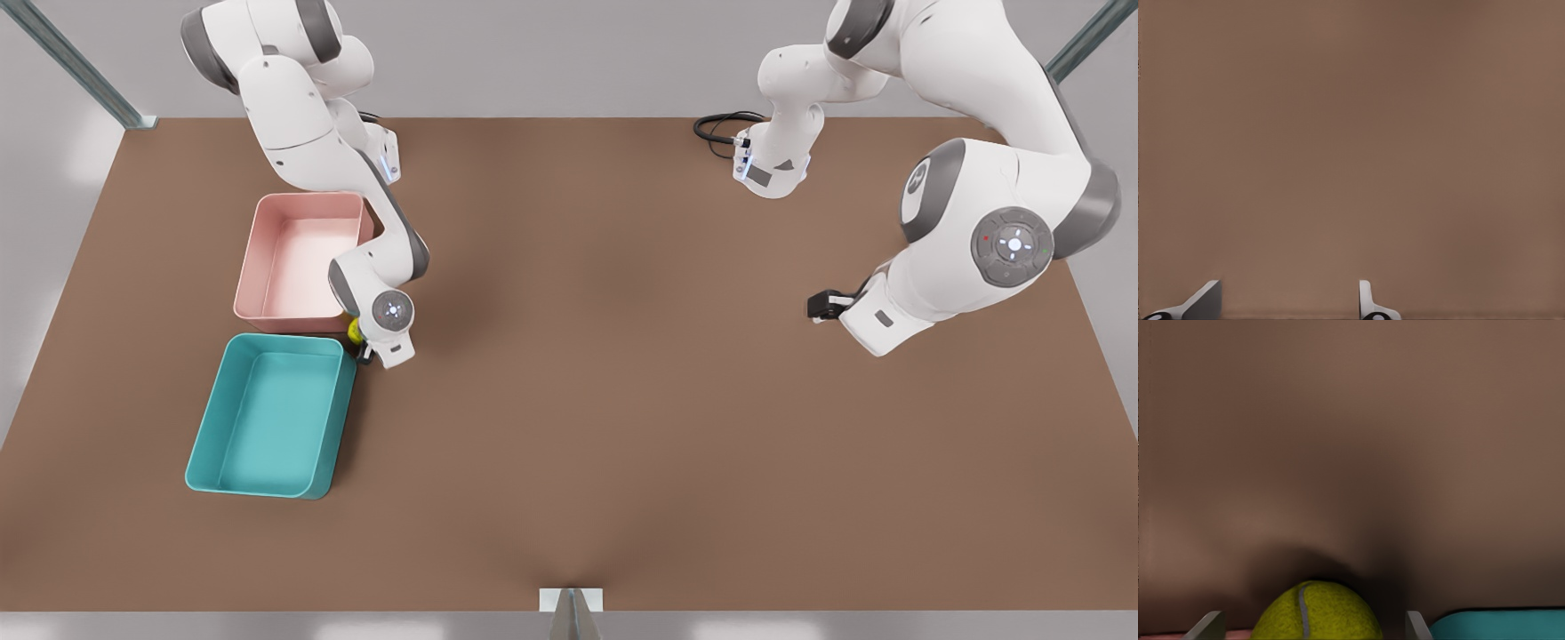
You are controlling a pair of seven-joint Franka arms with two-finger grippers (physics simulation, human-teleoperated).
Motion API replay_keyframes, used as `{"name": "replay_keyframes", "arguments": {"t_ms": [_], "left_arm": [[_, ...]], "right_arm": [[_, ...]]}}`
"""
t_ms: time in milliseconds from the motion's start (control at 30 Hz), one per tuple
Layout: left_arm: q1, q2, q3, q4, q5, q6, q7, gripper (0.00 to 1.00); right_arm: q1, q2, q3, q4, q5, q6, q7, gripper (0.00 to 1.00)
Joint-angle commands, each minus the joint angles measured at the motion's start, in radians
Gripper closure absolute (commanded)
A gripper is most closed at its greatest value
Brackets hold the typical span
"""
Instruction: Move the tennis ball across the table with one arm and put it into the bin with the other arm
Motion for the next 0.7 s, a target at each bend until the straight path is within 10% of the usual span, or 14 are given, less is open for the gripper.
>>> {"name": "replay_keyframes", "arguments": {"t_ms": [0, 667], "left_arm": [[0.01, -0.027, -0.002, 0.006, 0.019, -0.076, 0.0, 0.0], [0.004, 0.019, -0.016, -0.005, 0.025, -0.054, -0.001, 0.0]], "right_arm": [[0.0, -0.002, 0.0, -0.002, 0.001, -0.001, -0.005, 0.0], [-0.025, -0.007, -0.002, -0.062, 0.001, 0.045, 0.0, 0.0]]}}
